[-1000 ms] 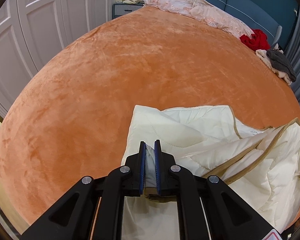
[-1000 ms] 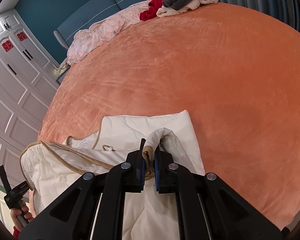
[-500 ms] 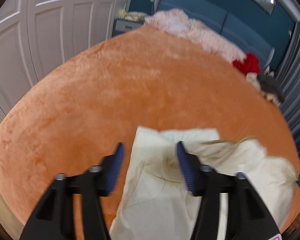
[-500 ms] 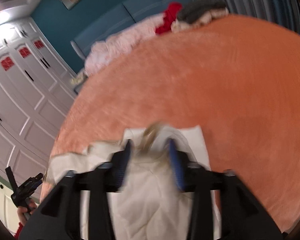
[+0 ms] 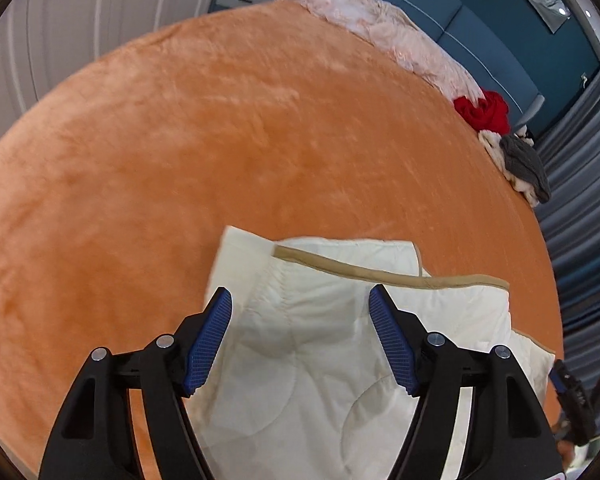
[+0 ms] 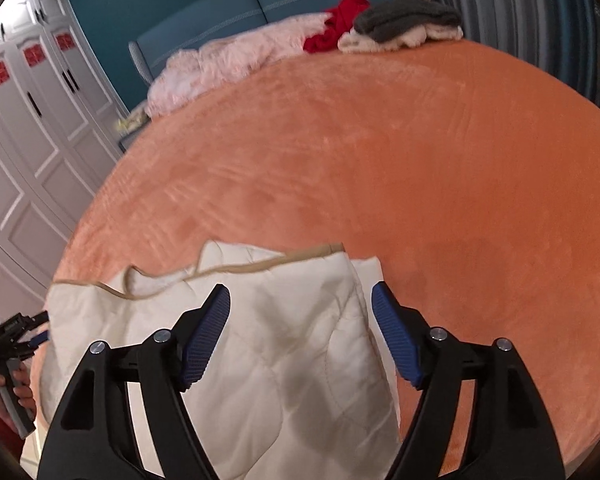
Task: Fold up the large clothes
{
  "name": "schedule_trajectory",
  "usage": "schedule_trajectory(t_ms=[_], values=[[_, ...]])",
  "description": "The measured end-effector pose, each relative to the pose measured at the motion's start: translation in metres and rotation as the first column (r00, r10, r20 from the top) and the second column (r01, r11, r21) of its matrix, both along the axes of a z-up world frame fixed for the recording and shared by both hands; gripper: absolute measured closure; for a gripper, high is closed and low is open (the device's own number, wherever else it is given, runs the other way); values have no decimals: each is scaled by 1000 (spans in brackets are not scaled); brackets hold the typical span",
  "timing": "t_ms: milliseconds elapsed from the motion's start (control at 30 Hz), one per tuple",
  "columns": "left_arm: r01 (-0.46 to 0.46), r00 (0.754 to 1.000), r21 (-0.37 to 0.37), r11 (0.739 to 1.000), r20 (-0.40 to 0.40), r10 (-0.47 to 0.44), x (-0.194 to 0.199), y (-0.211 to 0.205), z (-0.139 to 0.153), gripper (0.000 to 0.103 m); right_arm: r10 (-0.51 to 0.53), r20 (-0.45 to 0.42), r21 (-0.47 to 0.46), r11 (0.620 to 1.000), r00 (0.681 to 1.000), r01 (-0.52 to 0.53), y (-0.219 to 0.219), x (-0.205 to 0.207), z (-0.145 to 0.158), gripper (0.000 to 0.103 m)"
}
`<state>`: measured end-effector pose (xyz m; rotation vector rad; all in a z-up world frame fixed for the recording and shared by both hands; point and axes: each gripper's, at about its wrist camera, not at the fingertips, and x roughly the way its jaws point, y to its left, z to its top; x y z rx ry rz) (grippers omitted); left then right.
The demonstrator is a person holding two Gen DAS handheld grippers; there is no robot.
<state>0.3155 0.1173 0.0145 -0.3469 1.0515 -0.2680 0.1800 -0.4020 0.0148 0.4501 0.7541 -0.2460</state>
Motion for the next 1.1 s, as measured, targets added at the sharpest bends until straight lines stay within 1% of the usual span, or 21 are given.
schedule_trajectory(t_ms=[33,67,100,133,167,200,233,267,300,333,400,433,467,533,633,700,867,967,1100], values=[[6,1000,7,1000,1,-6,0,-3,0,48,9,-14,-4,1000,1000,-9,1,2,-3,39],[11,1000,24,1000,7,-11,0,-5,1,64,22,-28,-7,1000,999,-22,3,5,-5,48],[16,1000,46,999,18,-17,-1,-7,3,71,35,-44,-11,999,998,-36,5,8,-6,69],[24,999,58,998,27,-26,-2,-8,6,88,52,-57,-13,999,997,-53,7,10,-5,90],[31,999,65,997,41,-34,-5,-8,12,97,64,-55,-13,998,996,-65,9,9,-3,94],[25,998,72,997,59,-29,-8,-7,17,97,62,-38,-26,998,997,-63,11,5,3,95],[14,996,74,997,90,-21,-12,-4,25,98,54,3,-41,998,999,-54,14,-2,13,95],[6,992,60,998,128,-13,-19,1,37,98,43,45,-39,998,998,-41,13,-9,22,95],[-2,990,43,999,144,-4,-21,5,45,98,25,98,-29,999,995,-23,12,-18,35,95],[-15,987,24,1000,159,11,-24,10,54,98,13,125,-24,1000,992,-10,9,-21,42,95],[-40,982,23,999,186,35,-23,13,65,98,-20,176,-22,999,984,24,3,-24,56,95],[-45,980,26,999,193,39,-19,13,67,98,-22,176,-21,999,984,26,1,-20,57,95],[-44,980,36,998,195,37,-15,10,67,98,-23,167,-20,999,986,27,0,-15,56,95],[-50,984,97,994,176,33,-2,-2,56,98,-33,118,-27,999,992,36,-2,1,43,95],[-56,992,181,982,124,33,13,-17,28,98,-39,32,-31,999,999,40,0,22,14,95],[-56,994,246,968,103,32,18,-25,7,98,-40,-6,-44,998,999,40,0,29,0,95],[-45,996,310,950,85,19,22,-28,-25,96,-44,-78,-44,998,996,41,-3,38,-30,95],[-34,997,325,945,71,12,24,-28,-43,93,-38,-115,-54,998,993,32,-3,43,-49,94],[-39,995,351,936,102,3,21,-33,-55,91,-39,-123,-67,997,992,31,0,44,-66,93]])
